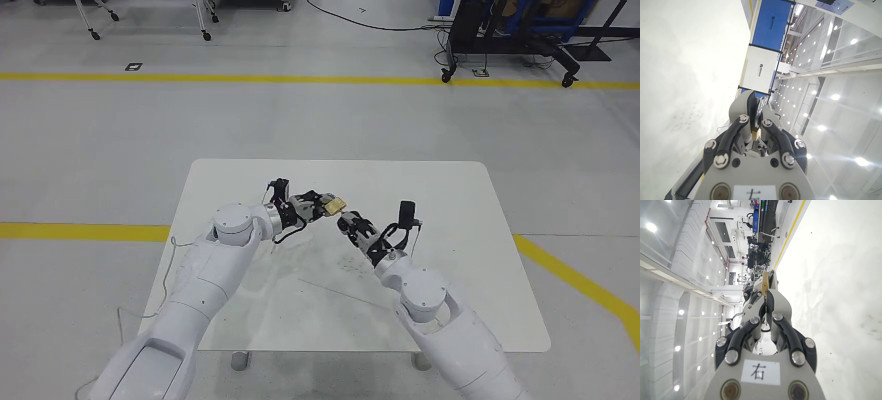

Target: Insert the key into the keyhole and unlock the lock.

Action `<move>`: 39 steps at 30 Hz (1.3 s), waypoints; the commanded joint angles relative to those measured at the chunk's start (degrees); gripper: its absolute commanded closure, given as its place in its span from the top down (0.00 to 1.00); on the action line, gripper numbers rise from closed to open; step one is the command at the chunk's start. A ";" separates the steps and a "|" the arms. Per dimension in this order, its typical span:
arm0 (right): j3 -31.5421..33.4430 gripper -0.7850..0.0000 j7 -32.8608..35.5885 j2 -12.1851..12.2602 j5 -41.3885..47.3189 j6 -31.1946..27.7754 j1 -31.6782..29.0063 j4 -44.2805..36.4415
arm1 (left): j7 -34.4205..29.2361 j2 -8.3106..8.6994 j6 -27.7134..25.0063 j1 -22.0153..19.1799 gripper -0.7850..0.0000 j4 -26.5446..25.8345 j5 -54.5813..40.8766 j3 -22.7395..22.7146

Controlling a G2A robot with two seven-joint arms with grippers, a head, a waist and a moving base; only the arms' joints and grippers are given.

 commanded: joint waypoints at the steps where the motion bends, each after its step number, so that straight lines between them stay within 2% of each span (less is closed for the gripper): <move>1: -0.34 0.00 -0.71 -0.11 -1.01 0.29 0.08 -0.13 | -0.07 -0.02 -0.04 -0.01 0.00 0.03 -0.09 0.00; 10: -0.84 0.00 -1.04 -0.70 -1.33 1.06 0.68 0.22 | -1.17 -0.07 -0.71 -0.13 0.00 0.05 0.60 0.47; 12: -0.57 0.15 -0.84 -0.81 -0.72 1.02 0.86 0.46 | -1.13 -0.07 -0.87 -0.16 0.00 0.13 0.71 0.48; 14: -0.28 0.55 -1.10 -0.89 -0.72 0.86 0.84 0.51 | -0.92 -0.09 -0.84 -0.16 0.00 0.21 0.58 0.43; 16: 0.11 1.00 -1.22 -0.94 -0.34 0.50 0.54 0.29 | -0.54 -0.10 -0.82 -0.17 0.00 0.29 0.37 0.28; 32: 1.19 1.00 0.38 -0.95 1.30 -0.02 -0.33 -0.25 | 2.67 -0.06 -2.64 0.72 0.00 -0.76 -1.64 -1.49; 34: 2.94 1.00 0.90 -0.96 4.99 -0.74 -1.05 -0.86 | 2.92 -0.03 -3.14 0.83 0.00 -0.96 -1.85 -1.78; 39: 5.46 1.00 1.95 -0.79 7.13 -0.45 -2.04 -1.34 | 2.32 0.01 -4.21 1.18 0.00 -1.50 -2.61 -2.23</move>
